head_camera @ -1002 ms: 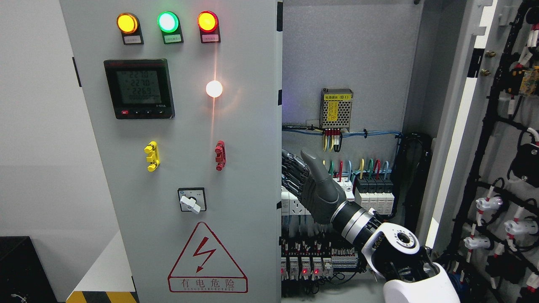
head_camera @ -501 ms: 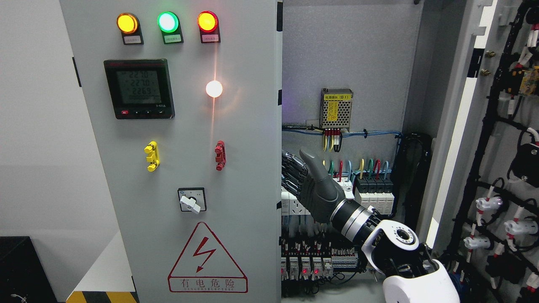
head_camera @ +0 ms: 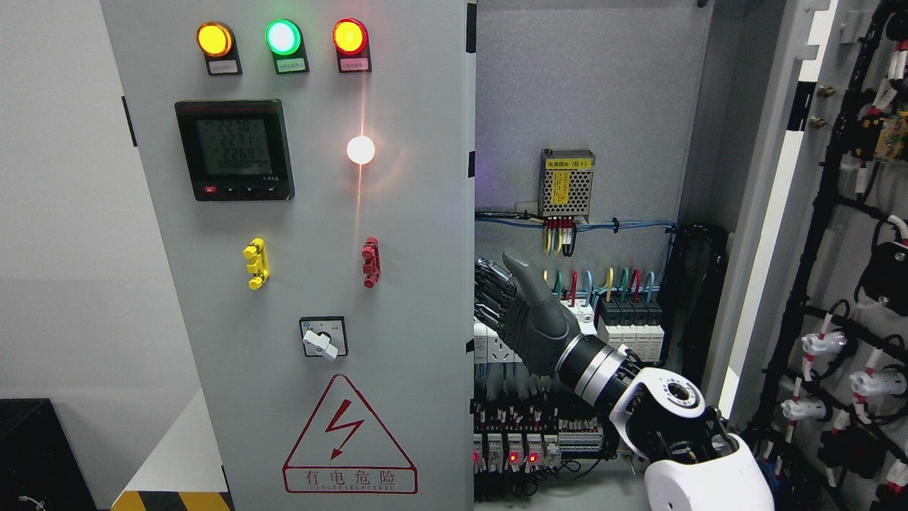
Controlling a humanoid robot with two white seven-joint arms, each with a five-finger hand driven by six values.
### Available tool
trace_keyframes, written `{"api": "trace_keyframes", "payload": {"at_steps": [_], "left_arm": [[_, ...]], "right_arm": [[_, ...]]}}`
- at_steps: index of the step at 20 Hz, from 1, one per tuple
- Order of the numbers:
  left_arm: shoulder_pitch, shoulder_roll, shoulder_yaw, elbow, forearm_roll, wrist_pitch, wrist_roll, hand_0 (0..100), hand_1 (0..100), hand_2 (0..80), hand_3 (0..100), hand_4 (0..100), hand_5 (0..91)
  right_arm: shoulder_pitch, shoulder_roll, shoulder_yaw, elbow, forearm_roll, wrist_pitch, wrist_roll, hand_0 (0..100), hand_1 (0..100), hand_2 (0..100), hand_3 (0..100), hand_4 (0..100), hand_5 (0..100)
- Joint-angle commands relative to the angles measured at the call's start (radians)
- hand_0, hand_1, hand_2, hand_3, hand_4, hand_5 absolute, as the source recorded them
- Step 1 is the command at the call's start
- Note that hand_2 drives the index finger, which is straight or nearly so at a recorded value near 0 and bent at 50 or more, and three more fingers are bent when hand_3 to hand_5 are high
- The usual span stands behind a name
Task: Open door with both hands
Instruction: 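Hold the right hand at the lit panel's inner edge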
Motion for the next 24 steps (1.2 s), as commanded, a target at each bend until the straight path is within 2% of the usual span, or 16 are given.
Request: {"api": "trace_keyframes", "payload": {"at_steps": [1,4,17,20,24], "left_arm": [[0.0,0.0,-0.014,0.012,0.011,0.001,0.0,0,0,0.0,0,0,0.0],[0.0,0.0,-0.014,0.012,0.011,0.001,0.0,0,0,0.0,0,0,0.0],[0.0,0.0,-0.014,0.012,0.011,0.001,0.0,0,0,0.0,0,0,0.0],[0.0,0.0,-0.014,0.012,0.011,0.001,0.0,0,0,0.0,0,0,0.0],[0.0,0.0,-0.014,0.012,0.011,0.001,0.0,0,0,0.0,0,0,0.0]], "right_arm": [[-0.014,0.0,-0.002,0.018,0.0,-0.001,0.002,19,0,0,0,0,0],[-0.015,0.0,-0.002,0.02,0.0,-0.001,0.043,19,0,0,0,0,0],[-0.02,0.0,0.003,0.031,0.001,-0.001,0.053,19,0,0,0,0,0],[-0.02,0.0,0.003,0.031,0.001,0.001,0.086,19,0,0,0,0,0],[-0.021,0.0,0.003,0.031,0.001,0.001,0.091,19,0,0,0,0,0]]}}
